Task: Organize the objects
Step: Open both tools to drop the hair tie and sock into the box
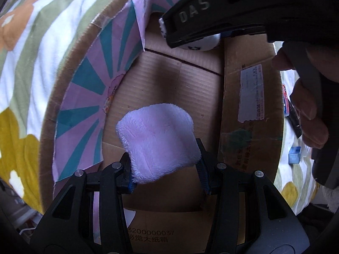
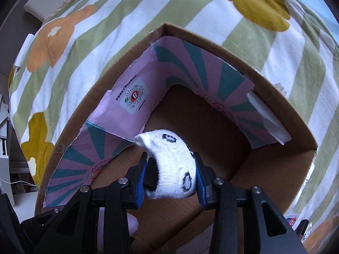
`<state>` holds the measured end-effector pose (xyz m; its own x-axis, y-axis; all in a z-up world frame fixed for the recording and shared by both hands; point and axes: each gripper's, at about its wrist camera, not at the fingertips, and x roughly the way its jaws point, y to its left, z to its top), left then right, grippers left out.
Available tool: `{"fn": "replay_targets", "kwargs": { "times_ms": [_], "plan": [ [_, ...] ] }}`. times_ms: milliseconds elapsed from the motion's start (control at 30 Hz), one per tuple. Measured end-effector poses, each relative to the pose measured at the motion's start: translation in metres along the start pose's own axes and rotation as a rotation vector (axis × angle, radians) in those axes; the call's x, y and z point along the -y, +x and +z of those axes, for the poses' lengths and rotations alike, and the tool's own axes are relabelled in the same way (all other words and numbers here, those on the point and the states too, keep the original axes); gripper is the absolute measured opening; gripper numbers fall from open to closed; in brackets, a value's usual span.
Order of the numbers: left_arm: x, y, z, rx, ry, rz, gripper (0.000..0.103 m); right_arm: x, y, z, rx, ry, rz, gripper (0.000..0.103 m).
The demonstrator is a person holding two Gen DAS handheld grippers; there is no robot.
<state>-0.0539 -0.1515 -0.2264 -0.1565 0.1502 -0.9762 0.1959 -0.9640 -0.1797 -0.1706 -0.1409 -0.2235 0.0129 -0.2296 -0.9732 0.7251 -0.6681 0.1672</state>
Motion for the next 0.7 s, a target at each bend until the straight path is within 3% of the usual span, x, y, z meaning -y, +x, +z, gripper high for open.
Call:
{"fn": "replay_targets", "kwargs": {
  "times_ms": [233, 267, 300, 367, 400, 433, 700],
  "plan": [
    [0.007, -0.003, 0.001, 0.007, 0.066, 0.025, 0.041, 0.001, -0.006, 0.003, 0.01, 0.002, 0.002, 0.036],
    [0.008, -0.005, 0.0, 0.013, 0.07, 0.021, 0.041, 0.001, -0.006, 0.004, 0.006, -0.001, 0.005, 0.038],
    [0.009, -0.008, 0.0, 0.024, 0.072, 0.016, 0.042, 0.001, -0.007, 0.005, -0.005, -0.001, 0.011, 0.046],
    [0.012, -0.014, 0.0, 0.045, 0.08, 0.02, 0.057, 0.001, -0.01, 0.006, 0.007, -0.002, 0.009, 0.083],
    [0.014, -0.018, 0.0, 0.057, 0.084, 0.029, 0.088, 0.0, -0.012, 0.007, 0.013, -0.011, 0.021, 0.099],
    [0.018, -0.021, -0.001, 0.069, 0.092, 0.028, 0.102, 0.001, -0.013, 0.007, 0.01, -0.011, 0.025, 0.102],
    [0.027, -0.017, 0.0, 0.059, 0.086, 0.007, 0.103, 0.0, -0.026, -0.001, 0.024, -0.011, 0.025, 0.102]
  ]
}}
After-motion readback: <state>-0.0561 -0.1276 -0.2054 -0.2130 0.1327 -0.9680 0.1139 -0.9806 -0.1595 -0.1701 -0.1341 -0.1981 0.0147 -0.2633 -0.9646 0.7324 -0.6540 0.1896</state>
